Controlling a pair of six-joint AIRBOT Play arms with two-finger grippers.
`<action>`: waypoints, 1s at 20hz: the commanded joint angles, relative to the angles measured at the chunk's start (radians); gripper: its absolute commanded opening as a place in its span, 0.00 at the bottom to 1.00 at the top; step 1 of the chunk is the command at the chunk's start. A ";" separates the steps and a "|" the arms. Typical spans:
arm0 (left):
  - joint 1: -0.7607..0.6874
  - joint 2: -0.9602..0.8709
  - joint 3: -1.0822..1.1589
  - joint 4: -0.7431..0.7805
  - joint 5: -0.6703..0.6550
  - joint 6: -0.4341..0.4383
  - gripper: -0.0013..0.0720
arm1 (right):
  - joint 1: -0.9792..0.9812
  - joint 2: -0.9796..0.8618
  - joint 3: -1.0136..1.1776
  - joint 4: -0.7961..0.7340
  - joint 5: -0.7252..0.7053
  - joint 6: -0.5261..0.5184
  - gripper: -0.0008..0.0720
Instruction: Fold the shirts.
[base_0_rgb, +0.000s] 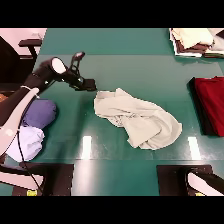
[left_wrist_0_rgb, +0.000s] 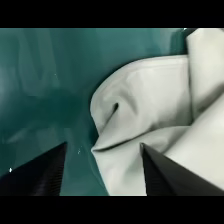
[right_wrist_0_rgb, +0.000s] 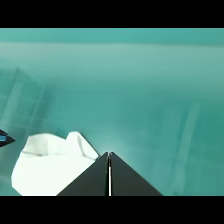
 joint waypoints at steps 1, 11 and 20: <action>-0.037 -0.065 -0.042 -0.056 0.077 0.036 0.76 | -0.001 0.030 -0.126 0.000 -0.056 0.000 0.04; -0.006 -0.060 0.097 -0.018 0.016 0.045 0.06 | -0.034 0.126 -0.439 -0.107 0.015 0.000 0.05; 0.147 0.097 0.185 0.039 -0.050 0.081 0.06 | -0.298 0.146 -1.034 -0.006 -0.042 -0.050 0.89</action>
